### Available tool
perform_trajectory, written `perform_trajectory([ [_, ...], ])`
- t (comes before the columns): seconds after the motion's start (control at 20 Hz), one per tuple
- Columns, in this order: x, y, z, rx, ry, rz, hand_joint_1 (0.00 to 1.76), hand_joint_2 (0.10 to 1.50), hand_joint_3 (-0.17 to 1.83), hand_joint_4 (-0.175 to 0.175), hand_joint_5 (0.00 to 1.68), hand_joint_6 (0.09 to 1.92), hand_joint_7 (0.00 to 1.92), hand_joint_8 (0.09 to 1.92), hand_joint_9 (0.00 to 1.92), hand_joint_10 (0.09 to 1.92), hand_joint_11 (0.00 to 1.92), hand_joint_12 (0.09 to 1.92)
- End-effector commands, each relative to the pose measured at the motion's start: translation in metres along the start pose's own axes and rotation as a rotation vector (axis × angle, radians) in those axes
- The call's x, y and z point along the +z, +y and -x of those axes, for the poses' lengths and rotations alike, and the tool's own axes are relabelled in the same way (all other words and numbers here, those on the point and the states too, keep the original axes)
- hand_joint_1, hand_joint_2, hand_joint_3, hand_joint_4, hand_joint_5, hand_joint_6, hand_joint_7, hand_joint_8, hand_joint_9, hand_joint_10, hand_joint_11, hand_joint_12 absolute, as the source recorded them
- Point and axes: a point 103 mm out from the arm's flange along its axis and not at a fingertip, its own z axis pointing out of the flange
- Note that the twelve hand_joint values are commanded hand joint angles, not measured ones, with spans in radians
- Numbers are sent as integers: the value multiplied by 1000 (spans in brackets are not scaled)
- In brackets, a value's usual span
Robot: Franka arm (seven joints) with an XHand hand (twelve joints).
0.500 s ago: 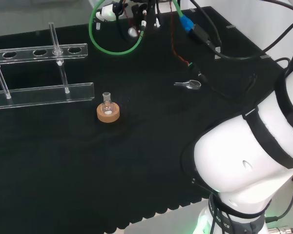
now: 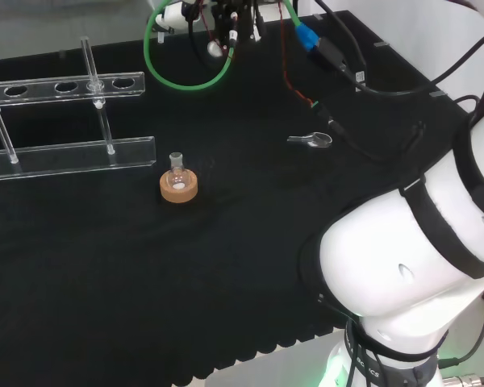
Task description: Put the funnel back on the funnel stand.
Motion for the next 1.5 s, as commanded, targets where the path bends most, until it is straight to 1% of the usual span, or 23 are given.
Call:
perform_trajectory([
  [0.05,24,19,-20,-13,-52,-25,1175,881,178,-66,1343,402,1622,635,1920,304,1920,824],
  [0.25,40,32,-31,-19,-55,-34,1176,880,179,-67,1345,399,1624,633,1920,303,1920,825],
  [0.55,65,56,-37,-40,-44,-32,1177,879,180,-68,1348,393,1627,630,1920,304,1920,826],
  [0.7,78,69,-41,-43,-35,-34,1177,878,180,-68,1350,391,1628,628,1920,305,1920,827],
  [0.9,92,83,-52,-58,-30,-24,1177,877,181,-69,1351,387,1629,626,1920,306,1920,828],
  [1.1,113,96,-65,-83,-36,-40,1177,876,182,-69,1353,383,1629,624,1920,307,1920,828],
  [1.3,128,98,-69,-92,-42,-61,1178,875,183,-69,1355,380,1630,622,1920,310,1920,829],
  [1.5,143,94,-67,-86,-28,-86,1178,874,185,-70,1357,375,1631,620,1920,311,1920,829],
])
